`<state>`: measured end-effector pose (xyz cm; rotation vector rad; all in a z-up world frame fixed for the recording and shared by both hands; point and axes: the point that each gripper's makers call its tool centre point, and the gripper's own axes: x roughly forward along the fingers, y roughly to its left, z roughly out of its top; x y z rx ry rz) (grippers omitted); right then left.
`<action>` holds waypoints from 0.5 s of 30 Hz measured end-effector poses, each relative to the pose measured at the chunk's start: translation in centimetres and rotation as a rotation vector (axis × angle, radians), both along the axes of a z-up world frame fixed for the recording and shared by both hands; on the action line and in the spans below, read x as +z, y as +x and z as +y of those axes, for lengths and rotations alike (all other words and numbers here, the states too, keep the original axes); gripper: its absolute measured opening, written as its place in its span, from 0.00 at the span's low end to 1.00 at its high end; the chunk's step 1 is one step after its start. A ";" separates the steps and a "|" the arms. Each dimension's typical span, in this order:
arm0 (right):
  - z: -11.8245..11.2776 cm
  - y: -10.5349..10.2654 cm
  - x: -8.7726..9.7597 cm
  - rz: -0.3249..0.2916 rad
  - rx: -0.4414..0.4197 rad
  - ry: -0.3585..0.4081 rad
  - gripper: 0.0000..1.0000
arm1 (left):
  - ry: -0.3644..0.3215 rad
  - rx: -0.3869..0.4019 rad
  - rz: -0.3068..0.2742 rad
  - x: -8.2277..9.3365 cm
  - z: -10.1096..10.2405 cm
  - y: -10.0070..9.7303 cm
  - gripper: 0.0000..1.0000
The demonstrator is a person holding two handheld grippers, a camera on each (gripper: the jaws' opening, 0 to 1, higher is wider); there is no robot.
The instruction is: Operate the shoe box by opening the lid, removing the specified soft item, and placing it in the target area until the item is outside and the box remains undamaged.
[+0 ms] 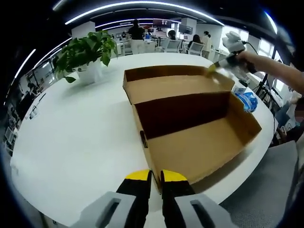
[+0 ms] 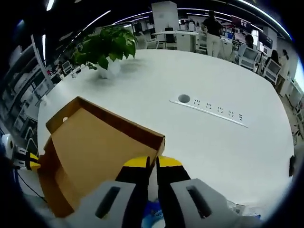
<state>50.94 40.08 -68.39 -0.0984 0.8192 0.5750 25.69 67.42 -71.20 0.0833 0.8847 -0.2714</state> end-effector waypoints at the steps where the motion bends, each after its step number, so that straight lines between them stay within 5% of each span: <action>1: 0.0 -0.2 0.4 -0.010 -0.005 0.010 0.03 | -0.001 0.001 0.000 0.0 0.0 0.0 0.07; 15: -0.2 -2.2 5.2 -0.170 0.009 0.060 0.01 | -0.001 0.008 0.001 0.1 -0.1 0.0 0.07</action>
